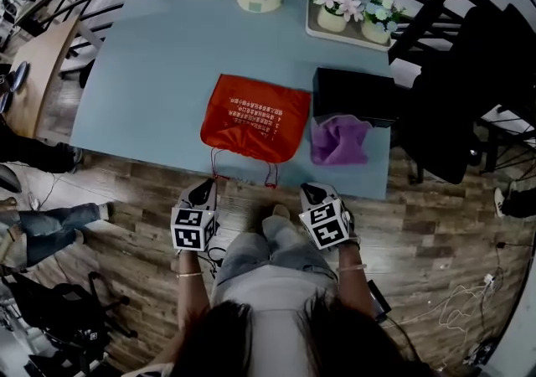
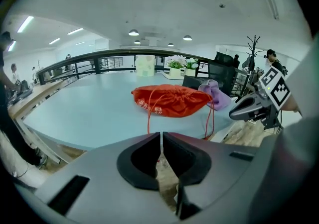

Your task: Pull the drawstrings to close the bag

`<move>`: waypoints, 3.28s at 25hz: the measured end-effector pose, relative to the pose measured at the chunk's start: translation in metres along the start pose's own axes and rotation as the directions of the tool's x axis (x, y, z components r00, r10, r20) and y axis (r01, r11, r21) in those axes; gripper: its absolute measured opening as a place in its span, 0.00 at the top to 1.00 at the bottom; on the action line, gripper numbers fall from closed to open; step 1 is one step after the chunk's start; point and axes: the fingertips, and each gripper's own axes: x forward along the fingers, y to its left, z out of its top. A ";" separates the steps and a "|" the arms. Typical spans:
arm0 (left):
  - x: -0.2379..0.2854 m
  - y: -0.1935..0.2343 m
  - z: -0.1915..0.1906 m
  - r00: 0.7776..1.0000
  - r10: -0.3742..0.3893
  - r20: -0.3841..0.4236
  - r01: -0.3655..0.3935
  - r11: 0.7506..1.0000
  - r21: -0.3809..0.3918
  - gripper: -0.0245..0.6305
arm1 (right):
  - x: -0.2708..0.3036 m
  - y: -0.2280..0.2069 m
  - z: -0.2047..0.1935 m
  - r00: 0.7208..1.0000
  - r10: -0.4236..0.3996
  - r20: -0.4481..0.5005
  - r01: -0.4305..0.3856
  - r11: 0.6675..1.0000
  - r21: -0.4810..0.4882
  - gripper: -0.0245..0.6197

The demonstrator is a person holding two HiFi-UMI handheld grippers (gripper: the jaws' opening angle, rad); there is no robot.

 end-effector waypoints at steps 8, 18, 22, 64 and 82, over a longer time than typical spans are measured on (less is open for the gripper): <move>-0.002 -0.003 0.025 0.999 0.005 0.048 -0.008 0.998 0.066 0.93 | -0.002 0.001 0.026 0.996 -0.037 0.076 0.039 0.999 -0.027 0.92; -0.031 -0.006 0.038 0.990 -0.045 0.131 0.032 0.994 0.100 0.93 | -0.026 0.021 0.049 0.967 -0.151 0.205 0.161 0.986 -0.037 0.92; -0.047 -0.008 0.049 0.980 -0.060 0.192 0.038 0.992 0.118 0.93 | -0.040 0.027 0.061 0.937 -0.205 0.282 0.226 0.973 -0.042 0.92; -0.200 -0.018 0.085 0.823 -0.121 0.555 0.035 0.986 0.164 0.93 | -0.182 0.110 0.108 0.705 -0.360 0.612 0.397 0.914 0.080 0.92; -0.272 -0.037 0.051 0.786 -0.151 0.600 0.044 0.981 0.188 0.94 | -0.240 0.171 0.094 0.620 -0.360 0.697 0.373 0.917 0.142 0.92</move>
